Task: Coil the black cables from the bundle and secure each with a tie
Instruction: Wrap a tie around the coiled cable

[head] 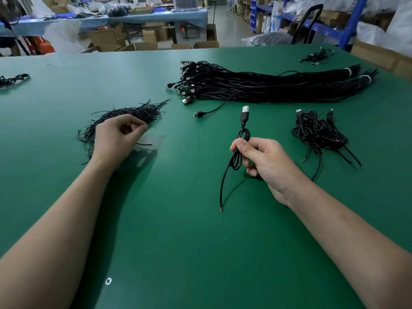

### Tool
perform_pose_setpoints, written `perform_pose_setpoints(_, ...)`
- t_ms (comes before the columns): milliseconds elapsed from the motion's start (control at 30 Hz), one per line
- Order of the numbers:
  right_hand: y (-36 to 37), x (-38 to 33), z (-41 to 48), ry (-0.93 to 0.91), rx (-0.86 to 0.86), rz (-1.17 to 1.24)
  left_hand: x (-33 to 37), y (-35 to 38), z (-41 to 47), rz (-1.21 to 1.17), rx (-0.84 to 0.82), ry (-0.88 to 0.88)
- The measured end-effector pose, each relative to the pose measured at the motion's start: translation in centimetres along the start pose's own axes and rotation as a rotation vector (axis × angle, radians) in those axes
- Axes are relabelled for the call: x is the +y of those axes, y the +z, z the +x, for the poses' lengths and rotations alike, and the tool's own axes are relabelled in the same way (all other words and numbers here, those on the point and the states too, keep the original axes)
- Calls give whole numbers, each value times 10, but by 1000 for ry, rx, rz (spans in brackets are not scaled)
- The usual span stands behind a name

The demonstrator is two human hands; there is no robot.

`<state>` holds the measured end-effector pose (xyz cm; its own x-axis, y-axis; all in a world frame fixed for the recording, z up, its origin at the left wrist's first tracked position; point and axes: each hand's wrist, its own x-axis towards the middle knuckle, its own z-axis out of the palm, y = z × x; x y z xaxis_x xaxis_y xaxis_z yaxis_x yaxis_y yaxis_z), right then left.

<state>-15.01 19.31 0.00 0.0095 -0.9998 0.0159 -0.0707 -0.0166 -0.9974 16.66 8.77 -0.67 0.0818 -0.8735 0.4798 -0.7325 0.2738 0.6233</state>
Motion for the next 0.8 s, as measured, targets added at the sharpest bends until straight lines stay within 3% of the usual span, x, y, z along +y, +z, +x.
perform_pose_setpoints(233, 0, 2, 1, -4, -4, -4, -4, -1, 1, -13, 171, -56)
perform_pose_setpoints(400, 1, 2, 4, -9, 2, 16, 28, -1, -2, -15, 280, 152)
perform_pose_setpoints(533, 2, 2, 2, -13, -9, 20, 89, 18, -29, -193, 137, 319)
perform_pose_setpoints(667, 3, 2, 1, -40, 7, 61, 131, 51, -54, -512, -105, 213)
perform_pose_setpoints(800, 5, 3, 2, -54, 11, 89, 134, 73, -72, -674, -137, 128)
